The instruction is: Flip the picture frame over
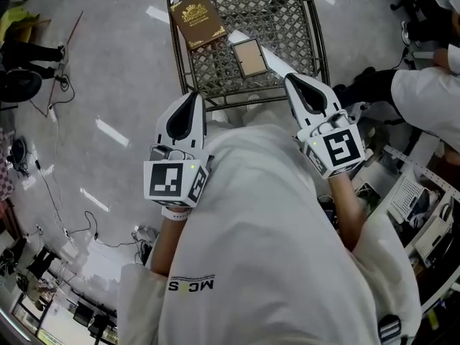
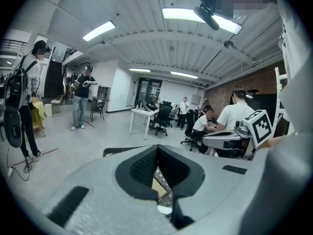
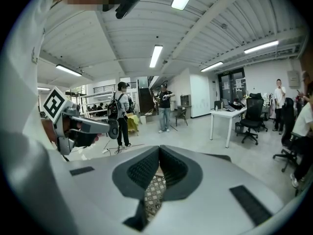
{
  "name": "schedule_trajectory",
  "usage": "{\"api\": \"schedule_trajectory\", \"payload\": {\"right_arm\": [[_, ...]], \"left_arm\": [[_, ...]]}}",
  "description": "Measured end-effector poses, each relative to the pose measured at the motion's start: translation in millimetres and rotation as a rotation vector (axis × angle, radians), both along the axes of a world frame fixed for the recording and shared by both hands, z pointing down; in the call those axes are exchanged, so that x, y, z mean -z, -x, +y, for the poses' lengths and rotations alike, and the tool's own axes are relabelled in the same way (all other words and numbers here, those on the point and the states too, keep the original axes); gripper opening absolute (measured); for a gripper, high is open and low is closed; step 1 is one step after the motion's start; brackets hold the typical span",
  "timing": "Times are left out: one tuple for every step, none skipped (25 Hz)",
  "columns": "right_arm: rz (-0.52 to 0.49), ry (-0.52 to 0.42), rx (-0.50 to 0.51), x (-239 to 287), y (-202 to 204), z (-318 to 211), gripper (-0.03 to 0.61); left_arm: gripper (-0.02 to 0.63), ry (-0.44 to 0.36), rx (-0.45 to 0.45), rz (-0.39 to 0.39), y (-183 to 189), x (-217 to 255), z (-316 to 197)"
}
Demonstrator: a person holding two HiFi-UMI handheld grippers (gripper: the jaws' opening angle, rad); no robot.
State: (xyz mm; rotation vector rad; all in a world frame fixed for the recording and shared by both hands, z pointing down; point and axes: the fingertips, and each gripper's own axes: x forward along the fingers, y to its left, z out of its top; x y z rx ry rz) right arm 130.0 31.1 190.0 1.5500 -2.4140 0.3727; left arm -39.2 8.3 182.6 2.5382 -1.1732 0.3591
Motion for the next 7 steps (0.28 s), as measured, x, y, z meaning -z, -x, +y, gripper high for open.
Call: {"api": "schedule_trajectory", "payload": {"right_arm": [[-0.001, 0.002, -0.003, -0.5, -0.6, 0.8, 0.018], [-0.002, 0.003, -0.006, -0.9, -1.0, 1.5, 0.018], [-0.003, 0.003, -0.008, -0.9, -1.3, 1.9, 0.018], [-0.004, 0.002, -0.011, -0.9, -1.6, 2.0, 0.018], [-0.005, 0.000, -0.013, -0.8, -1.9, 1.9, 0.018], [-0.005, -0.001, -0.016, -0.8, -2.2, 1.5, 0.018], [-0.006, -0.003, -0.019, -0.7, -2.6, 1.1, 0.018]], "left_arm": [[0.021, -0.002, -0.001, 0.001, -0.8, 0.3, 0.2], [0.021, -0.002, -0.003, 0.002, -1.7, 0.7, 0.4], [0.021, -0.002, -0.005, 0.004, -2.5, 0.7, 0.5], [0.021, -0.002, -0.007, 0.006, -3.5, 0.6, 0.5], [0.021, -0.001, -0.010, 0.007, -4.4, 0.3, 0.3], [0.021, -0.001, -0.013, 0.008, -5.4, 0.0, 0.1], [0.021, 0.000, -0.015, 0.009, -6.4, -0.3, -0.2]]}}
